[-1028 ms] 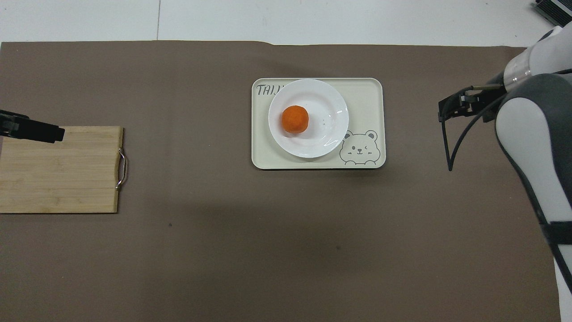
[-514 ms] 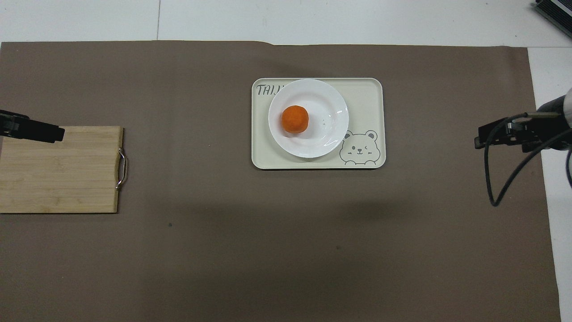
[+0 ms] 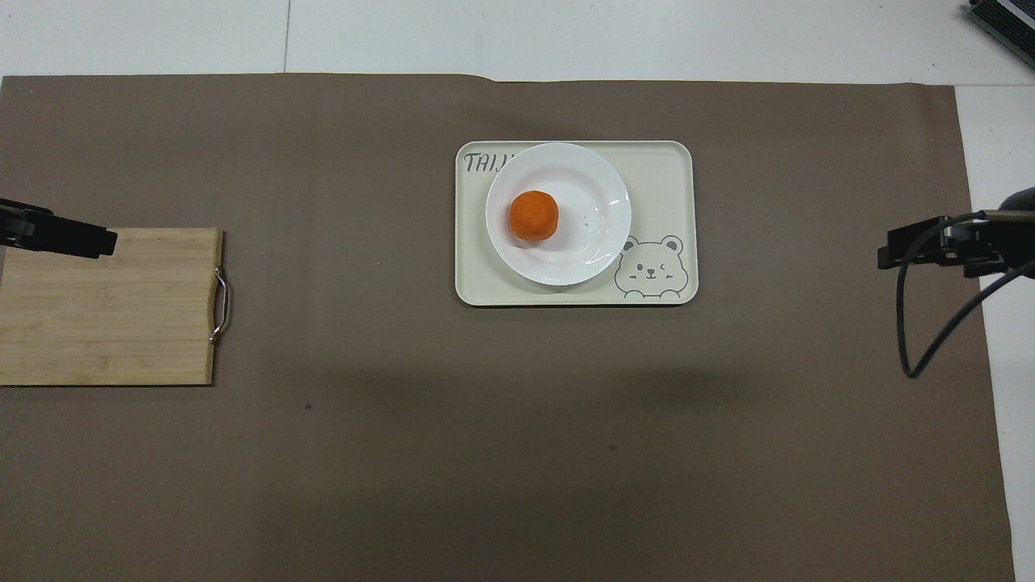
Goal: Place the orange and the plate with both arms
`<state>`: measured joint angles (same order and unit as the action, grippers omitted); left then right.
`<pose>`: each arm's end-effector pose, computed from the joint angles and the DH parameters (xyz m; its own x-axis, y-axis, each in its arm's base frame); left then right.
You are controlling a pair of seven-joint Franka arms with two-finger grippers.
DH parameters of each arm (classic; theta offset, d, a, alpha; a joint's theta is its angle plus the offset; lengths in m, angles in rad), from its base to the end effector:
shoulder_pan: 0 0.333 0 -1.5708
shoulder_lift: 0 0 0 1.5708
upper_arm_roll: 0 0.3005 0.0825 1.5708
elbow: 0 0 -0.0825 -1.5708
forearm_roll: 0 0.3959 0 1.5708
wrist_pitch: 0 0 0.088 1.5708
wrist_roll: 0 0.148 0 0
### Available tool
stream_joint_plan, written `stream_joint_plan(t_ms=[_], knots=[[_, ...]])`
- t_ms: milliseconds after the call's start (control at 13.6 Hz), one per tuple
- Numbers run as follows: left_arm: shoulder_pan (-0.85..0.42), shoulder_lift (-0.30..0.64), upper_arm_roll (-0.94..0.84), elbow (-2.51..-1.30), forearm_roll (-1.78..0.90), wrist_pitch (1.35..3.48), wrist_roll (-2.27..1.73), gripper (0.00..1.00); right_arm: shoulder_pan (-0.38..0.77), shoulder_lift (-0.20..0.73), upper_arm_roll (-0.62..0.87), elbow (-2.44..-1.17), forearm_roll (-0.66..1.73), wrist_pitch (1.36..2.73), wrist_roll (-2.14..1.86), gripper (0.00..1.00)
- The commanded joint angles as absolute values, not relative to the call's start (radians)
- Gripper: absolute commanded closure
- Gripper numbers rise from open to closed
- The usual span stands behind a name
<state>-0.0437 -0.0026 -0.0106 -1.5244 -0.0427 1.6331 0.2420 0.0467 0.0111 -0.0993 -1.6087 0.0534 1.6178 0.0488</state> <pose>0.5758 -0.0374 0.5983 0.9501 -0.2888 0.1180 -0.2925 -0.9561 0.0148 0.5726 -0.0222 0.5476 0.9946 -0.1037 -0.0046 -0.1037 -0.9932 -0.0521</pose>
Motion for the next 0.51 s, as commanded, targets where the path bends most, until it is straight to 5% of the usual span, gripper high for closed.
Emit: stream_joint_plan(t_ms=[0,441], knots=[[-0.029,-0.015,-0.02,-1.525,-0.037,1.615,0.239,0.0,0.037,-0.008,-0.094,-1.528,0.031,1.522,0.049,0.0],[-0.029,-0.014,-0.02,-1.525,-0.037,1.615,0.239,0.0,0.048,-0.054,-0.078,-1.528,0.003,1.517,0.049,0.0]])
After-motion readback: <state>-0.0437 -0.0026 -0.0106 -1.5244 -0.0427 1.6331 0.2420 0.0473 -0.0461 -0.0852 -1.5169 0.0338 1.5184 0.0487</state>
